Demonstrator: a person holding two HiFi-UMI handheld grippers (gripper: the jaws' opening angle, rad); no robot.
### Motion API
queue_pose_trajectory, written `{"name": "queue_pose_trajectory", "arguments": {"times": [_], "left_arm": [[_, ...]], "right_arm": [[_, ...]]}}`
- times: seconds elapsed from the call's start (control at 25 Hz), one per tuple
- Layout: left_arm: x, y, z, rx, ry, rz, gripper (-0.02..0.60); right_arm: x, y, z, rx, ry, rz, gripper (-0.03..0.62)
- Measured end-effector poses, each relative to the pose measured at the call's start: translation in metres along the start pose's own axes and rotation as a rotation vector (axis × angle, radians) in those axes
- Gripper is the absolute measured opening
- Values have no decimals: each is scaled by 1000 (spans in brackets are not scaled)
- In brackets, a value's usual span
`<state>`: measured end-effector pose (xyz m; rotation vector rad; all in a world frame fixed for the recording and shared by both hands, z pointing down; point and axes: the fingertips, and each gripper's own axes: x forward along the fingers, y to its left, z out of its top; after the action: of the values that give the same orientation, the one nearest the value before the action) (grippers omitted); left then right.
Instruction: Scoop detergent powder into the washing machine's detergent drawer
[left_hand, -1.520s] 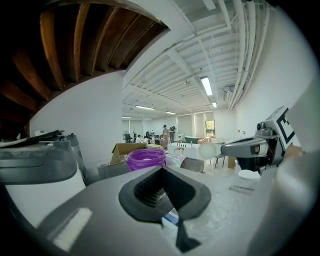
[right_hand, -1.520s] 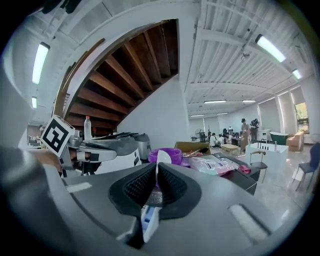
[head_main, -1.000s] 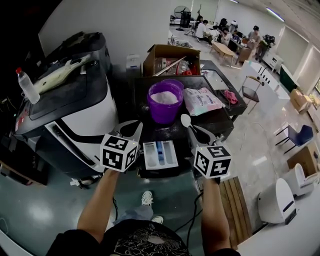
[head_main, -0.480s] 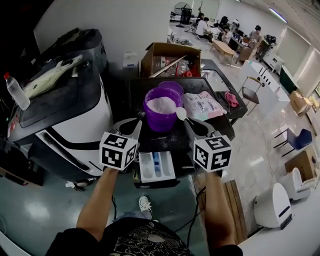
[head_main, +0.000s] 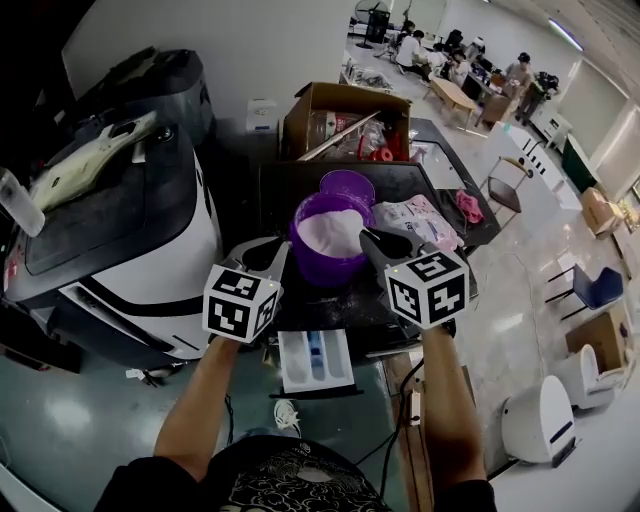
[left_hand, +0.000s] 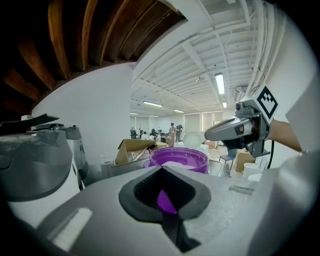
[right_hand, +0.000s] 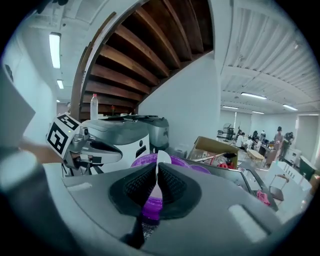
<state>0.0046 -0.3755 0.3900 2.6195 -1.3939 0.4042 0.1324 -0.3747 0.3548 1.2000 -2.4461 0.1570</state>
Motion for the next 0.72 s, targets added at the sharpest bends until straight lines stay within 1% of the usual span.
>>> {"name": "queue_pose_trajectory", "arguments": {"times": [0.12, 0.2, 0.36, 0.48, 0.6, 0.72], "left_arm": [[9, 8, 0, -9, -2, -7, 0], [13, 12, 1, -14, -5, -12, 0], [20, 18, 2, -23, -3, -25, 0], [25, 18, 2, -21, -1, -41, 0], [29, 18, 3, -16, -2, -58, 0], [32, 22, 2, -10, 1, -65, 0]], "right_arm": [[19, 4, 2, -85, 91, 64, 38], [30, 5, 3, -136, 149, 89, 38], [49, 8, 10, -190, 234, 136, 38], [63, 7, 8, -245, 323, 152, 37], [76, 0, -2, -289, 416, 148, 37], [86, -4, -7, -322, 474, 141, 37]]}}
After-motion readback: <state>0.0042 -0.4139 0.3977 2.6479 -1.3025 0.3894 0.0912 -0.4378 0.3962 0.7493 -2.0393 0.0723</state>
